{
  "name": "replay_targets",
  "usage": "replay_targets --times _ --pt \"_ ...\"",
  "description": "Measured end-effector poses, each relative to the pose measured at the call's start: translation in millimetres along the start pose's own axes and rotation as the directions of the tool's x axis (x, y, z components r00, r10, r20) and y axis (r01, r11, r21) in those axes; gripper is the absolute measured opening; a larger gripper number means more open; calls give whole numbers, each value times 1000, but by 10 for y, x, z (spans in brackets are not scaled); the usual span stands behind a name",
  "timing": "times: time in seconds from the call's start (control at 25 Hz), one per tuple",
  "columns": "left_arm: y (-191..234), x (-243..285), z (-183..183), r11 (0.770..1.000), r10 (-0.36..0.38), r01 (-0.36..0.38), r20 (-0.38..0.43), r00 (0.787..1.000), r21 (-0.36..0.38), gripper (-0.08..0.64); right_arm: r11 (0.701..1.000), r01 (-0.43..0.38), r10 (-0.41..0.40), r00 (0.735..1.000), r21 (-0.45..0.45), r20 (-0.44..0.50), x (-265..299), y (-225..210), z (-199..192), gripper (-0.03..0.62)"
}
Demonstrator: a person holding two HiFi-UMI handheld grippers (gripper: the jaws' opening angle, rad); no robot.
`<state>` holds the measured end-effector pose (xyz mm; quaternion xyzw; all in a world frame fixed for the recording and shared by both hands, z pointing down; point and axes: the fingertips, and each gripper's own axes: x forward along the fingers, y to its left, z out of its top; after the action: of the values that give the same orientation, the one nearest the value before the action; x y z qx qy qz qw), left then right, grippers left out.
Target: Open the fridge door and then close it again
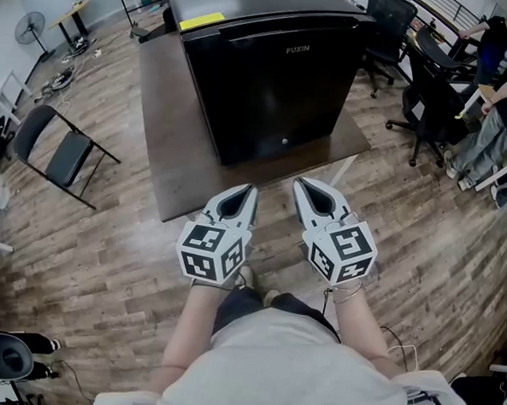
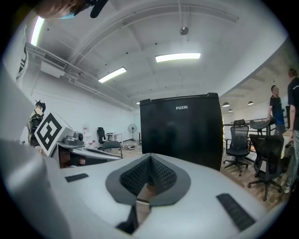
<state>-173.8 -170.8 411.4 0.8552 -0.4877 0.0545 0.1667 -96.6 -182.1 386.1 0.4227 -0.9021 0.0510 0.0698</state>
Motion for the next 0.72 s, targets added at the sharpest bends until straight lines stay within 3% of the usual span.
replay_targets --times 0.72 --pt "47 26 -29 1000 -10 10 -8 1000 -12 8 999 -35 35 999 25 -14 78 5 -27 -2"
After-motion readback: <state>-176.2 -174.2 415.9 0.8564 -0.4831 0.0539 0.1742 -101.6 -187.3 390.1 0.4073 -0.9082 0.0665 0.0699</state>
